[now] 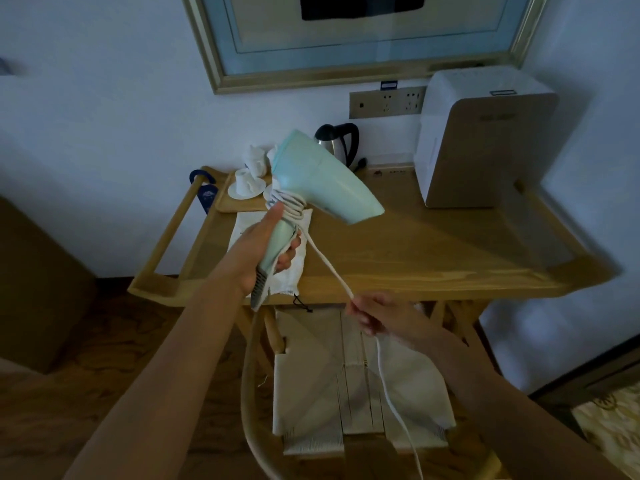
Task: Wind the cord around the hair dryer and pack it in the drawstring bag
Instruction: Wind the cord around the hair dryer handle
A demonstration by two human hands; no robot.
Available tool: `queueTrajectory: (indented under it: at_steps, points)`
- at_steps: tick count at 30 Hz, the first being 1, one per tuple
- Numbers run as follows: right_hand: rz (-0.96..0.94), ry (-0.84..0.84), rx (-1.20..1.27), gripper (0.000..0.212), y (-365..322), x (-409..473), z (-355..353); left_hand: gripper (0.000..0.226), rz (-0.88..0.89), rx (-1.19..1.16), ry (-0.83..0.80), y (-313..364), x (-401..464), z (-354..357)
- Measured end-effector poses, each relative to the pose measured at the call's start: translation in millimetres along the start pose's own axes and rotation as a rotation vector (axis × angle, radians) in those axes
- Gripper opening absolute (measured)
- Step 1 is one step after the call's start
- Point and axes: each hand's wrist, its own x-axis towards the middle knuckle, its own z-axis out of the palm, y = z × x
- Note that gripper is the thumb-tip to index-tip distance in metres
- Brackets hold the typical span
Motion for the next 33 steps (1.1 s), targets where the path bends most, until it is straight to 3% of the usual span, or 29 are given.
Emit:
queueTrajectory:
  at_steps: [2, 4, 8, 10, 13, 16, 20, 25, 28, 33]
  points:
    - [0.077, 0.037, 0.110, 0.028, 18, -6, -7, 0.045, -0.030, -0.073, -0.078, -6, -4, -4]
    - [0.125, 0.185, 0.118, 0.026, 23, -8, -13, 0.047, -0.053, -0.094, -0.217, -16, -8, -6]
    - [0.136, 0.365, 0.083, 0.035, 15, -4, -22, 0.054, -0.165, 0.039, -0.463, -30, -19, -4]
    - [0.165, 0.404, 0.069, 0.037, 6, -3, -28, 0.051, -0.157, 0.308, -0.481, -26, -26, 1]
    - [0.187, 0.369, -0.137, 0.020, -13, -4, -33, 0.038, -0.129, 1.012, -0.577, -23, -34, 13]
    - [0.163, 0.371, -0.373, 0.015, -34, -4, -28, 0.046, -0.305, 1.229, -0.750, -44, -39, 30]
    - [0.048, 0.335, -0.566, 0.007, -67, 4, -6, 0.053, -0.310, 1.438, -0.528, -79, -41, 34]
    - [-0.127, 0.326, -0.694, 0.007, -91, 9, 23, 0.040, -0.347, 1.112, -0.075, -83, -30, 17]
    - [-0.179, 0.348, -0.705, 0.009, -90, 7, 28, 0.049, -0.355, 1.005, 0.146, -73, -21, 4]
    - [-0.176, 0.358, -0.769, 0.013, -66, 4, 32, 0.053, -0.307, 0.846, 0.245, -62, -15, -10]
